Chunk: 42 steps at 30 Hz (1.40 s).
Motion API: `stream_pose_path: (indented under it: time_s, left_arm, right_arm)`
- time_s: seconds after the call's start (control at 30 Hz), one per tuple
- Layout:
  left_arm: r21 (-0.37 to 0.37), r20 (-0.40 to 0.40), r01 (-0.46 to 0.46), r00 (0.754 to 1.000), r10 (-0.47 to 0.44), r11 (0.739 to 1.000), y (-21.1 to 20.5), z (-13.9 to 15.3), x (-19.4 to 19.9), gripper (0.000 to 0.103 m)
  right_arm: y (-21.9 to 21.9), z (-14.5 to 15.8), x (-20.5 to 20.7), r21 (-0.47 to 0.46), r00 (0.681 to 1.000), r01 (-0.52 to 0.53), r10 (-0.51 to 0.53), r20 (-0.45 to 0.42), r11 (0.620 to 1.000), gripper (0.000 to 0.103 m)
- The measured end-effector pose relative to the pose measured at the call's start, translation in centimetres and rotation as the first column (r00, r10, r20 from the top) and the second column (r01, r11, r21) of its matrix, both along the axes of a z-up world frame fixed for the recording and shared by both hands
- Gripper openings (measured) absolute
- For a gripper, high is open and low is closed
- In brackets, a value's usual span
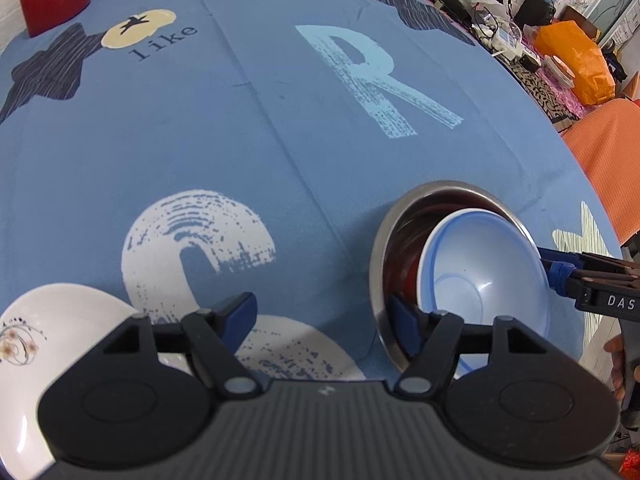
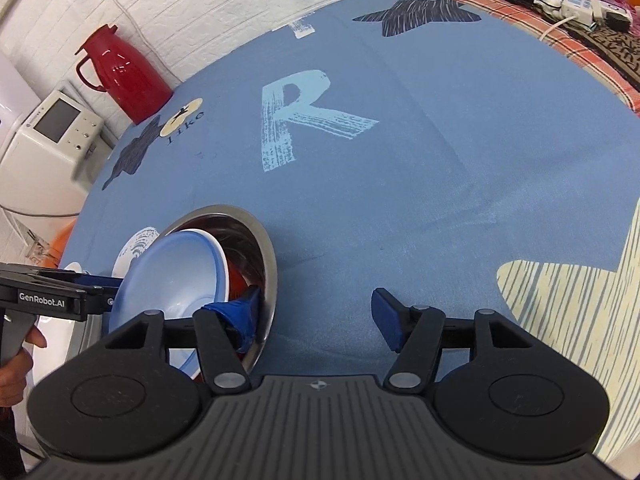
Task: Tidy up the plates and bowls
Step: 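Carry the steel bowl with both tools toward the plate stack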
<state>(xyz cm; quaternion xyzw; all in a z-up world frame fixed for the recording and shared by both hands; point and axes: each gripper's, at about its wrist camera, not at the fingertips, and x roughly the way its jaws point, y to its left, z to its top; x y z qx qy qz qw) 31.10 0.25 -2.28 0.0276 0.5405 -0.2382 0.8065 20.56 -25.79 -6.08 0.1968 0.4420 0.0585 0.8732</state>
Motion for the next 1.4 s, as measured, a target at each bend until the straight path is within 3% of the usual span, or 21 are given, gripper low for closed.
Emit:
stream_pose_path:
  time_s: [0.17, 0.23, 0.3, 0.37, 0.43, 0.6, 0.7, 0.8, 0.9, 0.93, 0.97, 1.03, 1.2, 1.4]
  left_arm:
    - [0.001, 0.02, -0.013, 1.0, 0.013, 1.0, 0.1, 0.1, -0.6, 0.07]
    - [0.0, 0.03, -0.015, 0.999, 0.015, 1.0, 0.1, 0.1, -0.8, 0.07]
    - [-0.011, 0.038, -0.008, 0.999, 0.009, 1.0, 0.2, 0.1, -1.1, 0.067]
    - [-0.047, 0.014, 0.002, 1.0, -0.001, 0.999, 0.4, 0.1, -1.2, 0.052]
    - [-0.079, 0.004, 0.001, 1.0, -0.001, 0.997, 0.6, 0.1, -1.4, 0.045]
    - [-0.122, -0.01, -0.031, 1.0, 0.03, 0.992, 1.2, 0.2, -1.7, 0.034]
    - [-0.118, -0.016, -0.047, 0.999, 0.046, 0.992, 1.0, 0.2, -1.7, 0.032]
    - [-0.123, -0.016, -0.053, 0.999, 0.052, 0.991, 1.1, 0.2, -1.8, 0.031]
    - [-0.125, -0.013, -0.061, 0.998, 0.06, 0.99, 1.1, 0.2, -2.0, 0.029]
    - [-0.128, -0.012, -0.061, 0.998, 0.06, 0.99, 1.1, 0.3, -2.1, 0.02]
    - [-0.166, -0.034, -0.043, 0.999, 0.038, 0.985, 1.1, 0.3, -2.2, 0.0]
    - [-0.166, -0.042, -0.044, 0.998, 0.038, 0.985, 0.6, 0.5, -2.3, 0.0]
    - [-0.201, -0.068, -0.094, 0.994, 0.082, 0.975, 0.9, 0.5, -1.9, 0.0]
    - [-0.211, -0.095, -0.125, 0.99, 0.107, 0.969, 0.7, 0.2, -1.8, 0.0]
  right_arm:
    - [0.9, 0.3, 0.5, -0.051, 1.0, 0.01, -0.011, -0.028, 0.999, 0.046]
    - [0.8, 0.2, 0.4, -0.046, 1.0, -0.03, 0.03, -0.004, 0.999, 0.039]
    - [0.3, -0.2, 0.4, 0.025, 0.999, -0.032, 0.032, -0.003, 0.999, 0.03]
    - [0.1, -0.4, 0.3, 0.08, 0.999, -0.031, 0.032, -0.005, 0.996, 0.022]
    - [0.1, -0.5, 0.2, 0.116, 0.999, -0.033, 0.034, -0.014, 0.993, 0.015]
    - [0.8, -0.4, -0.2, 0.138, 0.999, -0.016, 0.023, -0.048, 0.99, 0.016]
    - [1.7, 0.1, 0.0, 0.071, 0.998, -0.032, 0.036, -0.052, 0.997, 0.02]
    - [2.2, 0.3, 0.2, 0.026, 0.997, -0.057, 0.058, -0.046, 0.998, 0.016]
    - [2.1, 0.0, 0.1, 0.04, 0.998, -0.054, 0.055, -0.03, 0.998, 0.012]
    - [2.1, 0.0, 0.0, 0.044, 0.998, -0.052, 0.053, -0.022, 0.998, 0.01]
    - [2.2, 0.0, 0.0, 0.054, 0.999, -0.046, 0.047, -0.019, 0.997, 0.008]
    - [2.2, -0.1, 0.0, 0.078, 0.999, -0.041, 0.043, -0.015, 0.996, 0.003]
    - [1.3, -0.9, 0.2, 0.187, 0.997, 0.006, 0.009, -0.078, 0.982, 0.003]
    - [1.4, -0.9, 0.4, 0.219, 0.994, 0.029, -0.004, -0.111, 0.975, 0.002]
